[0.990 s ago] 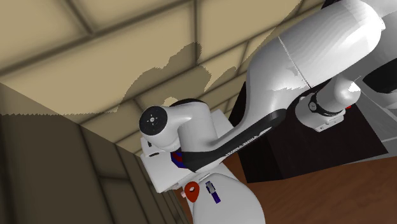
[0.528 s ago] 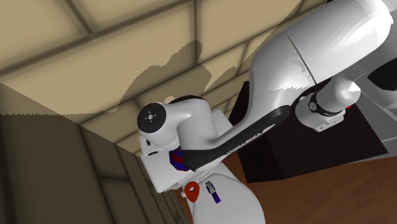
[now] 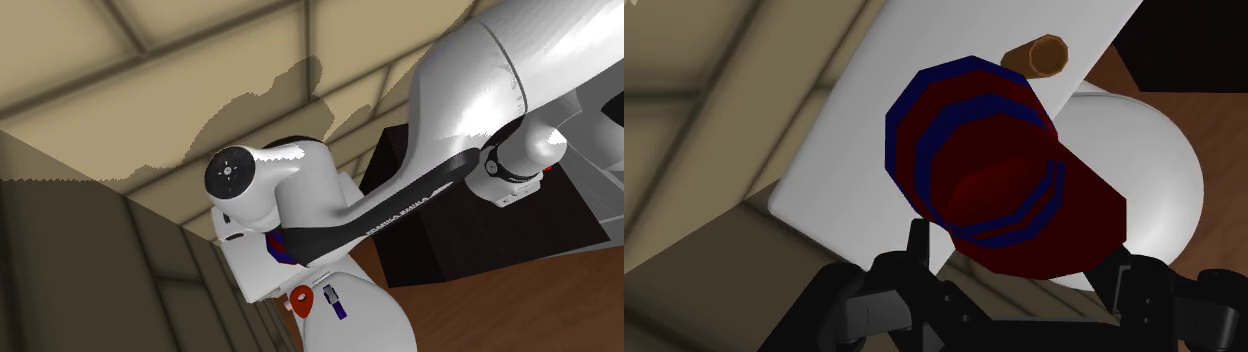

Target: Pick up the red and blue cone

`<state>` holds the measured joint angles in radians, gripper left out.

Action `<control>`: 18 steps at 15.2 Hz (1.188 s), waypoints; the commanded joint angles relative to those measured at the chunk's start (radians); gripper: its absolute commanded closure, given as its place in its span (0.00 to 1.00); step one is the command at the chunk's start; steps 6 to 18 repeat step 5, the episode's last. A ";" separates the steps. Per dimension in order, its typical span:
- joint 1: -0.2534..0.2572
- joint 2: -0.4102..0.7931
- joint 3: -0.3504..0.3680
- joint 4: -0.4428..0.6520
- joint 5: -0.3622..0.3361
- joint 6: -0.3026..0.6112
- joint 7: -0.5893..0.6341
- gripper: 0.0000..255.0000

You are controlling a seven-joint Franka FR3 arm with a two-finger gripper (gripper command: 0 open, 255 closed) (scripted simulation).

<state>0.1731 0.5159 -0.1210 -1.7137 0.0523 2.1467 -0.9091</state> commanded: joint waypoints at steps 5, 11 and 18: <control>0.001 -0.030 -0.003 0.014 -0.004 -0.042 0.001 1.00; 0.001 -0.030 -0.003 0.014 -0.004 -0.042 0.001 1.00; 0.001 -0.030 -0.003 0.014 -0.004 -0.042 0.001 1.00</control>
